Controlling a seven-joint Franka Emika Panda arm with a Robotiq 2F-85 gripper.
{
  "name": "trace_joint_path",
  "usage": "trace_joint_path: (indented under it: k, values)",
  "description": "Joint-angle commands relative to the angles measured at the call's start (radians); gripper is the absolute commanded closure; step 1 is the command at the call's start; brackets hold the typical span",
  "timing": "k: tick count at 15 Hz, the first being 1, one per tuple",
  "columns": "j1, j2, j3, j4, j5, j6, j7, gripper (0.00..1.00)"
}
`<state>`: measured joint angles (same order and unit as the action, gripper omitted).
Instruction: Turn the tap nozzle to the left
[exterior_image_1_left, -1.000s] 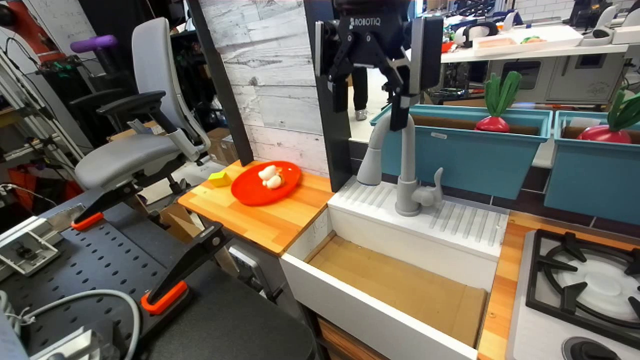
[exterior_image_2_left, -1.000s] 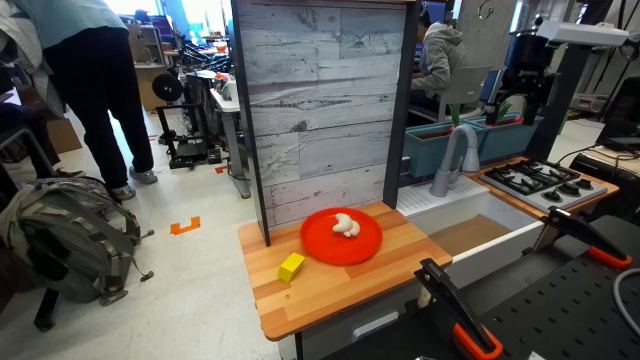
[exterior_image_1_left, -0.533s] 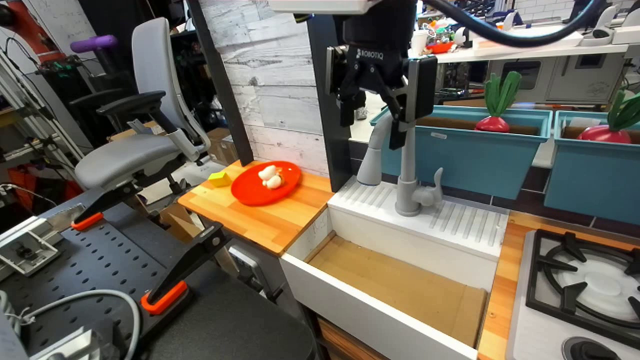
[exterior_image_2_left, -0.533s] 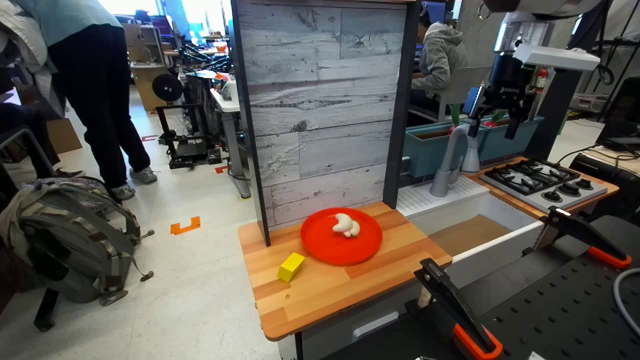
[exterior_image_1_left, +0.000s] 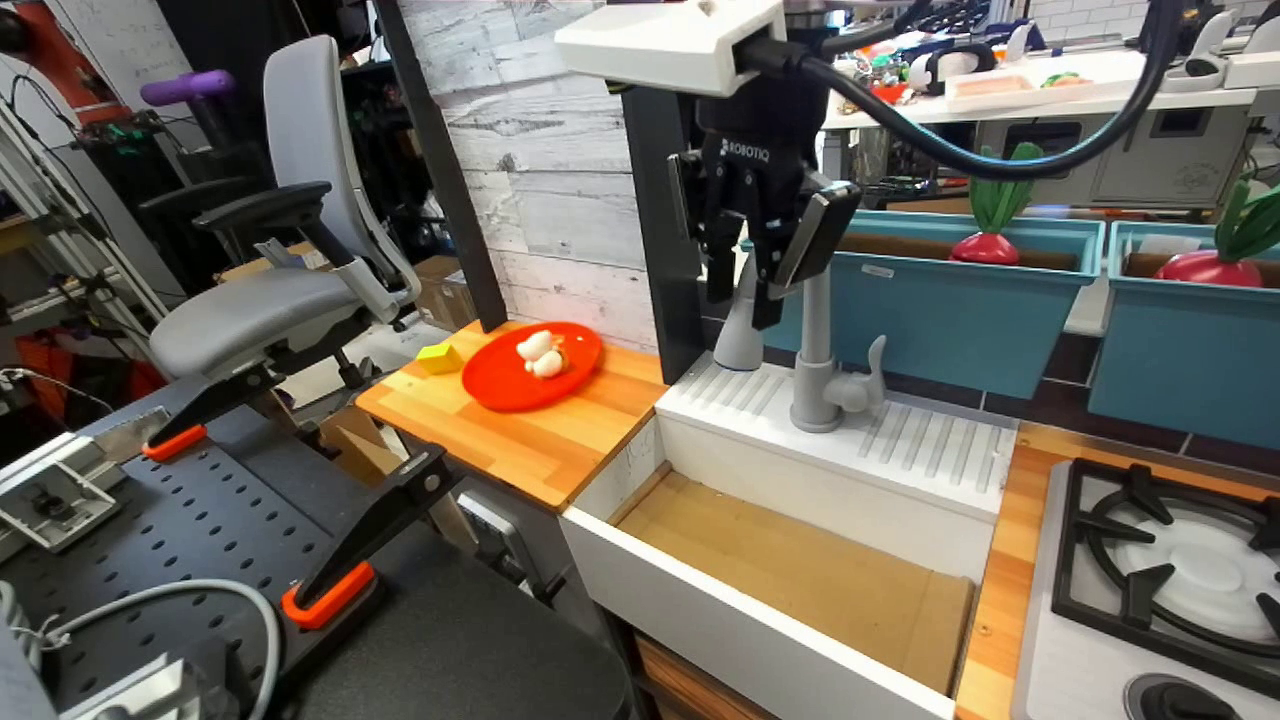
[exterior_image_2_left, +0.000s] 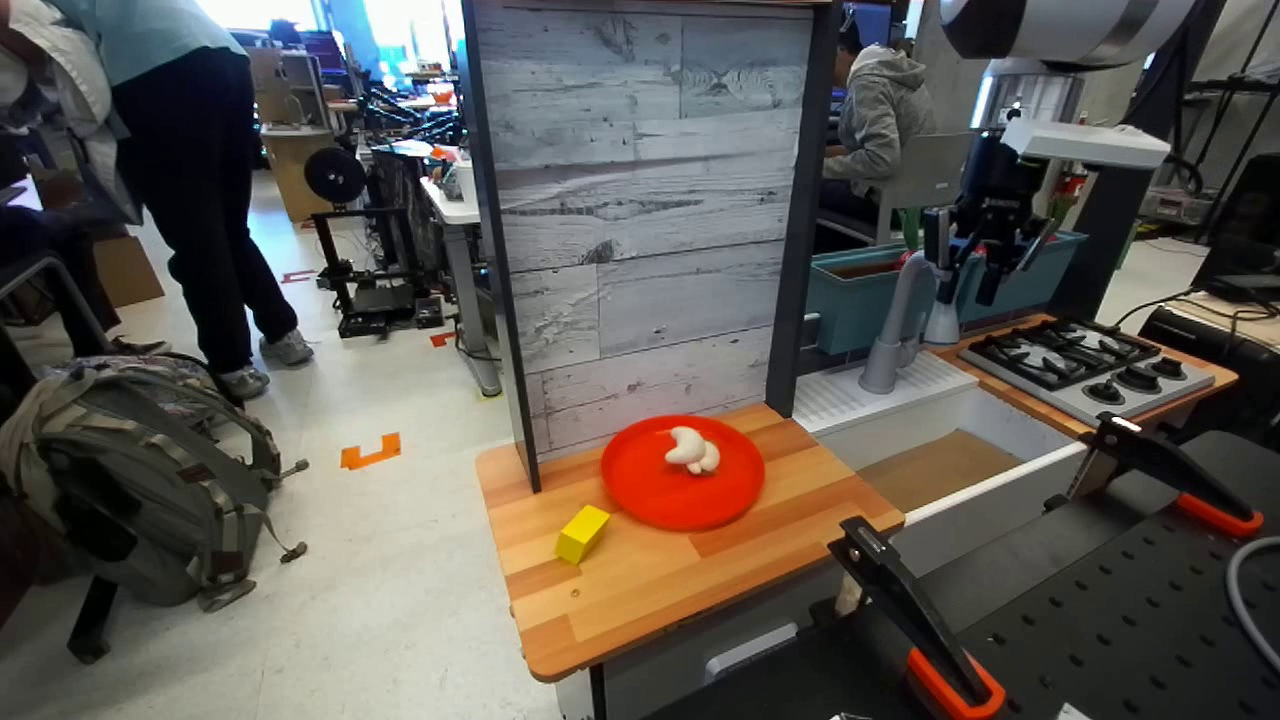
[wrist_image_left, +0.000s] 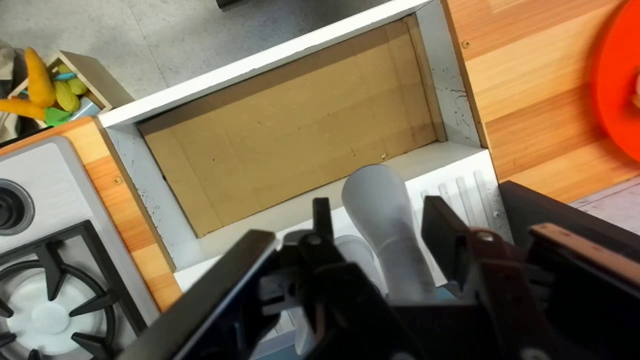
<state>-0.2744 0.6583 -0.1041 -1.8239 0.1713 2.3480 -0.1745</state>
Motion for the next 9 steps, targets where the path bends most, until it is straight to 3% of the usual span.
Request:
trace_joint_path:
  k: [1, 3, 5, 6, 7, 9]
  values:
    - [-0.013, 0.029, 0.013, 0.034, 0.008, 0.018, 0.018, 0.80]
    - [-0.013, 0.031, 0.017, 0.041, 0.010, 0.015, 0.022, 0.94]
    - [-0.013, 0.032, 0.020, 0.044, 0.009, 0.011, 0.027, 1.00]
    - [-0.013, 0.031, 0.019, 0.045, 0.008, 0.010, 0.028, 0.96]
    - [-0.012, 0.030, 0.016, 0.046, 0.004, 0.008, 0.029, 0.69]
    - [-0.011, 0.029, 0.014, 0.044, 0.000, 0.016, 0.028, 0.64]
